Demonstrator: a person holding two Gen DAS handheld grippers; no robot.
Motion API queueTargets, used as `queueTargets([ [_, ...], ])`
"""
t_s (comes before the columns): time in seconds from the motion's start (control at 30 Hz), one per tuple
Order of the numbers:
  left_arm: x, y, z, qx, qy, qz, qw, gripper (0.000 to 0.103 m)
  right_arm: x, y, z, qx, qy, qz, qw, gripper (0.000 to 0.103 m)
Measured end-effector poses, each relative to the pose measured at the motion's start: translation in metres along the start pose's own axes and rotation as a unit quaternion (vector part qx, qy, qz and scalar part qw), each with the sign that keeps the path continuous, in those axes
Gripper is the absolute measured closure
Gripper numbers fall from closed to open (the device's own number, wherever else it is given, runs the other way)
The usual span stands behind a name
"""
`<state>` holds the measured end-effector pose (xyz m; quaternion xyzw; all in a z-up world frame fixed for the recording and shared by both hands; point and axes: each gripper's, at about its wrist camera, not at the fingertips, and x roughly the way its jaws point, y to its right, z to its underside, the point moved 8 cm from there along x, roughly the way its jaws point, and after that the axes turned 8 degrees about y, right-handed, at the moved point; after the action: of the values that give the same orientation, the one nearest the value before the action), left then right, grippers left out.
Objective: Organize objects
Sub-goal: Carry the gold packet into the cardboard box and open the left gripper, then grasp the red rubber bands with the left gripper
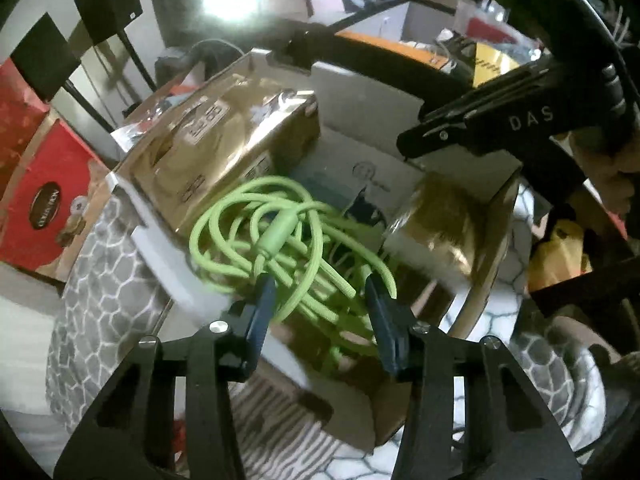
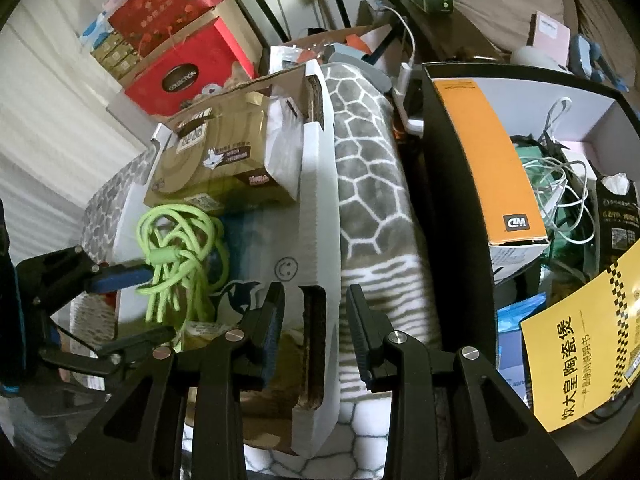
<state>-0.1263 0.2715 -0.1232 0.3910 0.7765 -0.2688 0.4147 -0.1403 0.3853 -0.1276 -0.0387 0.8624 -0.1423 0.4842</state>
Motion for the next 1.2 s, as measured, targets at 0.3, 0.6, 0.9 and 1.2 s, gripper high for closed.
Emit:
queueTargets([
  [0.3,-0.019,-0.008,0.008,-0.017,-0.004,-0.011,0.9998,0.068,0.006,-0.001,0.005,-0.009,-0.005,0.012,1.0,0.068],
  [0.6,-0.086,-0.046,0.008,-0.123,0.095,0.021,0.9877,0.036,0.008,-0.006,0.005,-0.012,-0.006,0.011,1.0,0.068],
  [0.9,-0.073,-0.1,0.075,-0.197,0.036,-0.035,0.9791,0.036,0.007,-0.01,0.004,-0.017,-0.002,0.014,1.0,0.067],
  [1.2,-0.044,-0.106,0.109,-0.177,0.011,-0.078,0.981,0.033,0.006,-0.009,0.006,-0.02,-0.003,0.017,1.0,0.067],
])
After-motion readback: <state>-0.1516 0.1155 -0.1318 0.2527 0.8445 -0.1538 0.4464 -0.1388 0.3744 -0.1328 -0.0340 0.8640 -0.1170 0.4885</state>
